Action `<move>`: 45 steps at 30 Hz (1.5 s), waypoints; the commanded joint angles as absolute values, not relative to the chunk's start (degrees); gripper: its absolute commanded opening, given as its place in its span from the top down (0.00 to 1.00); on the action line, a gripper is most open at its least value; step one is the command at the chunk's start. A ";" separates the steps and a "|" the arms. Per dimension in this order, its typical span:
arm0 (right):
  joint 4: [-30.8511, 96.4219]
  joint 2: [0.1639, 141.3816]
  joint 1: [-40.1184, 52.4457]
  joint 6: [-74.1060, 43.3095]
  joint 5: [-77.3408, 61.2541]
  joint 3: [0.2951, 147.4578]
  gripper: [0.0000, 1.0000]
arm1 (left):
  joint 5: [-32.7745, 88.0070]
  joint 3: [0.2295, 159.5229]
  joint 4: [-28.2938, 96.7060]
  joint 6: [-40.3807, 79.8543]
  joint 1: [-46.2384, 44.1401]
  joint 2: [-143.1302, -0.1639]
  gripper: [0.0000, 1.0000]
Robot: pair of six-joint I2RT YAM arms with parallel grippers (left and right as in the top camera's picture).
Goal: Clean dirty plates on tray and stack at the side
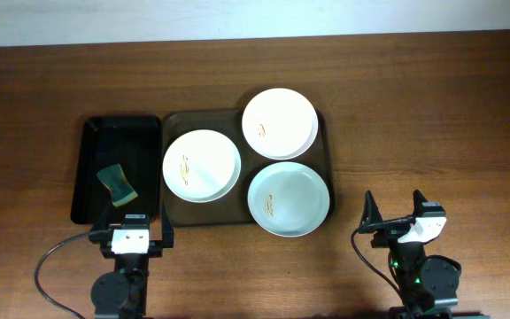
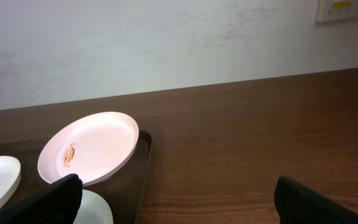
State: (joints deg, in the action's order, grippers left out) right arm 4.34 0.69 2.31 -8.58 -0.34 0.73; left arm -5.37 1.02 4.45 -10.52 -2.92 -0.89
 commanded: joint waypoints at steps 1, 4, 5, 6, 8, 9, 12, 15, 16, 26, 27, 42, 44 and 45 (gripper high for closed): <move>4.54 0.36 2.66 -8.38 -0.69 0.32 0.02 | -5.61 0.51 4.27 -11.46 -2.61 -0.34 0.01; 4.51 0.36 2.66 -8.38 -0.73 0.32 0.02 | -5.48 0.51 4.27 -11.46 -2.61 -0.34 0.01; 4.51 0.36 2.66 -8.38 -0.71 0.32 0.02 | -5.34 0.51 4.27 -11.46 -2.61 -0.34 0.01; 4.51 0.36 2.66 -8.38 -0.69 0.32 0.02 | -5.34 0.51 4.29 -11.46 -2.61 -0.34 0.01; 4.36 0.36 2.61 -8.36 -0.14 0.32 0.02 | -5.34 0.51 4.19 -11.46 -2.61 -0.34 0.01; 4.32 0.36 2.61 -8.38 -0.25 0.32 0.02 | -5.34 0.51 4.23 -11.46 -2.61 -0.34 0.01; 4.34 0.36 2.61 -8.36 -0.21 0.32 0.02 | -5.37 0.51 4.27 -11.46 -2.61 -0.34 0.01; 3.11 0.36 2.61 -8.38 -3.27 0.32 0.02 | -5.41 0.51 4.10 -11.49 -2.55 -0.34 0.01; 2.35 0.36 2.61 -8.36 -4.51 0.32 0.02 | -5.41 0.51 4.08 -11.49 -2.55 -0.34 0.01; 0.62 1.83 2.61 -6.20 -15.25 5.67 0.02 | -5.39 6.90 0.49 -8.62 -2.57 -3.44 0.01; 0.64 3.60 2.61 -6.20 -16.16 8.34 0.02 | -5.37 9.34 0.62 -8.21 -2.57 -5.89 0.01; 39.94 70.65 2.61 -6.17 -24.51 78.83 0.02 | 3.99 85.27 38.70 -8.27 -2.57 -76.14 0.01; 46.87 78.17 2.61 -6.22 -26.17 87.99 0.02 | 8.93 95.24 49.98 -8.25 -2.55 -84.60 0.01; 47.16 80.29 2.61 -6.22 -26.15 89.49 0.02 | 13.32 97.14 53.21 -8.23 -2.57 -87.88 0.01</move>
